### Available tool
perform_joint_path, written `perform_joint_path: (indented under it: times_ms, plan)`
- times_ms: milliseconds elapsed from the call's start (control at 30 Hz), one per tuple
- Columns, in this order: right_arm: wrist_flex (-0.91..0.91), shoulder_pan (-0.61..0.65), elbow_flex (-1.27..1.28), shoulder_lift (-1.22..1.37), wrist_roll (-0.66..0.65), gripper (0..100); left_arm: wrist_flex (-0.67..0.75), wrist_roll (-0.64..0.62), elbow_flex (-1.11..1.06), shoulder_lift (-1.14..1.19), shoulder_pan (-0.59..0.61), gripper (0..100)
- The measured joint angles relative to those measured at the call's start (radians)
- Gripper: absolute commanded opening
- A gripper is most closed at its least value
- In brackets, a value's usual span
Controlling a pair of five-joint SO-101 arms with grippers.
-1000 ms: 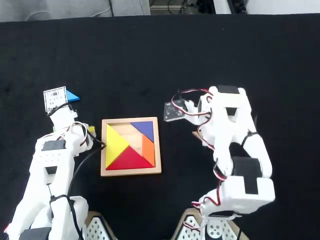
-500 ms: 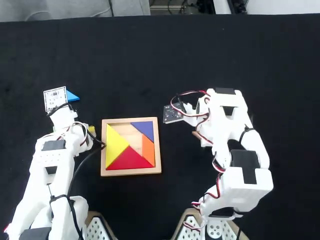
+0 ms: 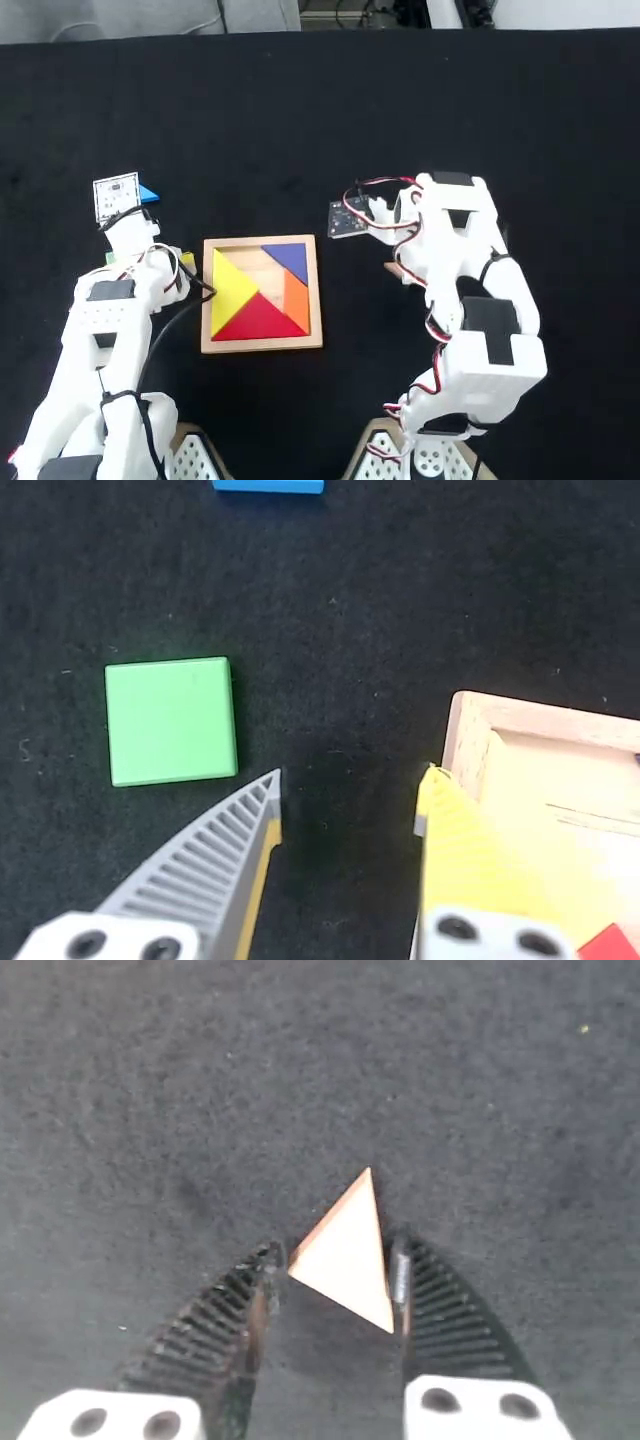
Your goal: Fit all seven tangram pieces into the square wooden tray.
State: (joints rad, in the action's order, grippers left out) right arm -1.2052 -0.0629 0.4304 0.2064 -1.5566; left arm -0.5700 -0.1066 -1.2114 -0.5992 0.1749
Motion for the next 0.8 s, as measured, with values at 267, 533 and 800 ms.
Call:
perform_joint_path:
  times_ms: [267,533,800]
  plan:
    - [0.041,0.002,0.003,0.003,0.034,14.1,0.0,0.0,0.0,0.0,0.0,22]
    - [0.002,0.064,-0.057,-0.103,0.313,5.4,0.0,0.0,-0.003,0.0,0.0,22]
    - [-0.021,0.265,-0.057,-0.292,0.772,2.0,0.0,0.0,-0.003,0.0,0.0,22]
